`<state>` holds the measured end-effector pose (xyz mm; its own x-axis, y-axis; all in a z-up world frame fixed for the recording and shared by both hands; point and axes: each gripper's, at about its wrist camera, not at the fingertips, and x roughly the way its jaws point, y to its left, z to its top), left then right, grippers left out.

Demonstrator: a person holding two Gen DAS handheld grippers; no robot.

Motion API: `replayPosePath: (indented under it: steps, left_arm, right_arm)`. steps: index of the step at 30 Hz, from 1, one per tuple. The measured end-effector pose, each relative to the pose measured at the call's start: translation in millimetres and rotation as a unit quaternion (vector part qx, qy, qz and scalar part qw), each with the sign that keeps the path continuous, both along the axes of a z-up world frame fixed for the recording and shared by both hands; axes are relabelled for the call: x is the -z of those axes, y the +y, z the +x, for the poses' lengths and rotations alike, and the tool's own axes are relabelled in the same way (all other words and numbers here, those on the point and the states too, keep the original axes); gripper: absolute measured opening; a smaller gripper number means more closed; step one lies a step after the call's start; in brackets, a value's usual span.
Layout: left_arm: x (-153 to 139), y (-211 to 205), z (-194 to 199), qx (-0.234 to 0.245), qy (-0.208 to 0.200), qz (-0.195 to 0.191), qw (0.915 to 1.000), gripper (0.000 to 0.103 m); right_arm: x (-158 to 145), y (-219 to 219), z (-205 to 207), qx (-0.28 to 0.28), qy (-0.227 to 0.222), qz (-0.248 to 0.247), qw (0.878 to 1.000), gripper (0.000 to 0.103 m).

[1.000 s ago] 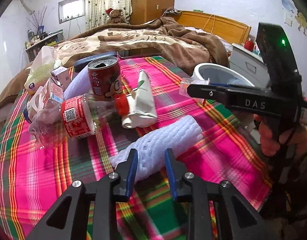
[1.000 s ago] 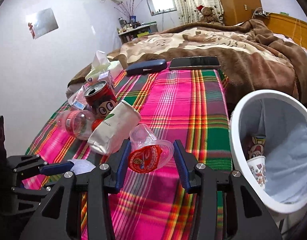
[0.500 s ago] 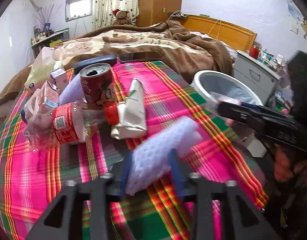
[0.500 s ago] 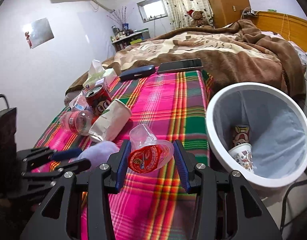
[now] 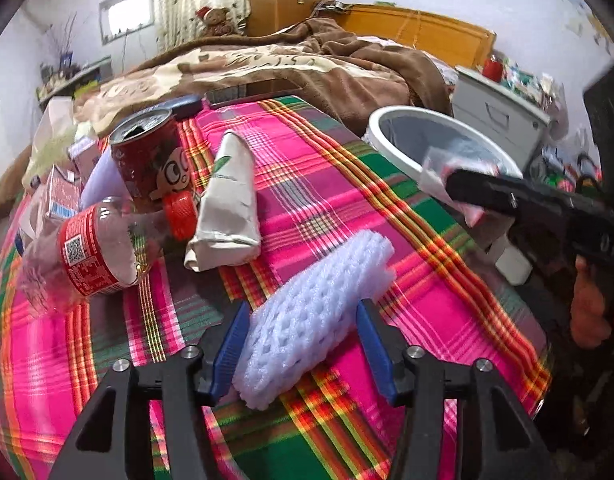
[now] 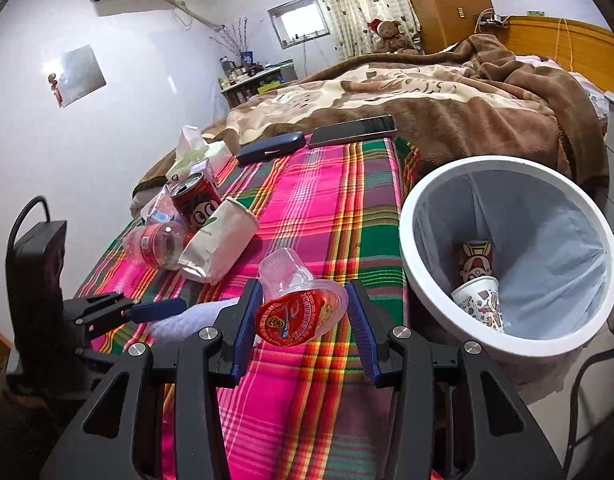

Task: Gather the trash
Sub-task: 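Carry the foam net and plastic cup over the bin and open both grippers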

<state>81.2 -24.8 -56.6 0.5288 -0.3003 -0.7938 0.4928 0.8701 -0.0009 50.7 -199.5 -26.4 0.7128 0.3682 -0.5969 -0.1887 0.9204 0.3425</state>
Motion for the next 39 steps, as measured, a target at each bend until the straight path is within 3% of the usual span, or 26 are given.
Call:
replayPosePath:
  steps: [5,7,21,39]
  left_arm:
    - [-7,1,-7,-0.012,-0.008,-0.010,0.9998,0.028]
    - [-15,1,-10,-0.016,-0.012,-0.026,0.9995,0.025]
    - [-48,-38,-14,0.000,-0.039,-0.066,0.9971,0.025]
    - [-64,-125,30,0.031,-0.034,-0.087,0.9951,0.025]
  right_arm:
    - [0,-6,-3,0.014,-0.001,0.003,1.000,0.045]
    - [-1,-9,-5,0.019,-0.001,0.000,1.000,0.045]
    - [-13,-39,-14,0.055,-0.020,-0.002,0.998,0.045]
    - [-24,-104,-8,0.157,-0.023,-0.051,0.986,0.045]
